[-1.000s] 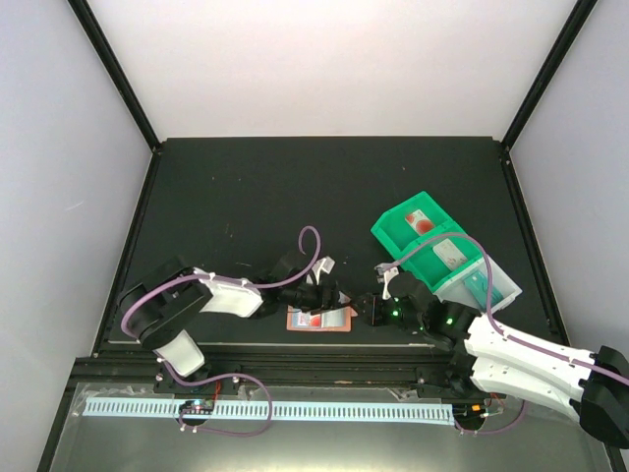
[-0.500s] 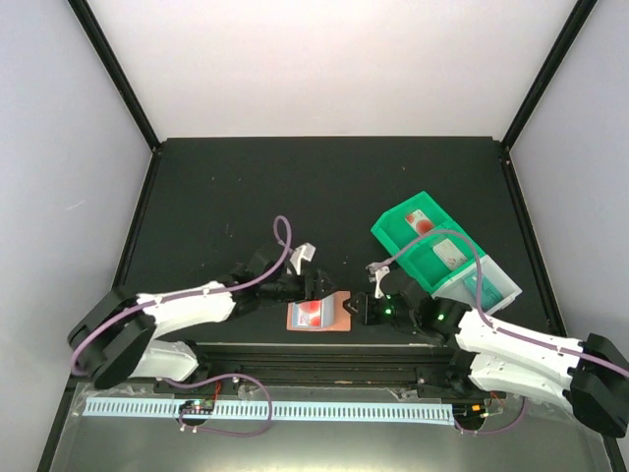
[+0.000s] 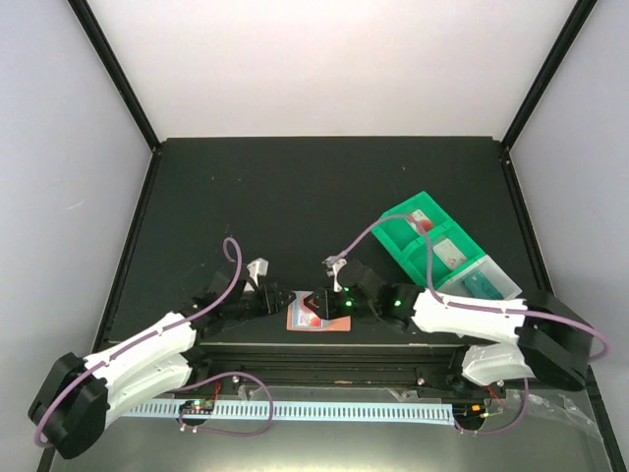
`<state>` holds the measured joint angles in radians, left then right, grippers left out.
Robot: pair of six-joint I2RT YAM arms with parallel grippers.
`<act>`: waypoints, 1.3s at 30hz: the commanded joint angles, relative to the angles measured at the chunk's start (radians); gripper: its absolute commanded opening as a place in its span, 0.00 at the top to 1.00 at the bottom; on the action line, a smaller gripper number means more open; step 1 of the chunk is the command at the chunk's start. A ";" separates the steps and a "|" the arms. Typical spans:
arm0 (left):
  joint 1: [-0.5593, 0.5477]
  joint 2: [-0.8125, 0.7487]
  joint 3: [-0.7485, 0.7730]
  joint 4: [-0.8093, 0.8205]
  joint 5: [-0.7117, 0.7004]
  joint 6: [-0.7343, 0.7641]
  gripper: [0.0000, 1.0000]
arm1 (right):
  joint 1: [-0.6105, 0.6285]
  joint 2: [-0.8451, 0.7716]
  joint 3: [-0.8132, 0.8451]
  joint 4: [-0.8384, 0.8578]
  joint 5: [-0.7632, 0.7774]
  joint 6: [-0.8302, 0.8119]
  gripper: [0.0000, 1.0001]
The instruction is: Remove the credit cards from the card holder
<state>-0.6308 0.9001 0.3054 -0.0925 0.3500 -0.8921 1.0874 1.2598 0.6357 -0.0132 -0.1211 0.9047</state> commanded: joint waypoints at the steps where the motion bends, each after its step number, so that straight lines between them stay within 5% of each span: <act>1: 0.021 -0.075 -0.063 -0.065 -0.030 -0.012 0.37 | 0.012 0.128 0.053 0.055 0.011 0.002 0.71; 24: 0.029 -0.095 -0.111 -0.027 0.090 0.015 0.46 | -0.137 0.317 -0.085 0.252 -0.154 -0.052 0.73; 39: 0.028 -0.061 -0.100 0.018 0.110 0.032 0.67 | -0.146 0.436 -0.028 0.289 -0.207 -0.119 0.79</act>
<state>-0.6094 0.8268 0.2031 -0.0982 0.4572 -0.8856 0.9463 1.6543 0.5861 0.2794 -0.3153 0.8295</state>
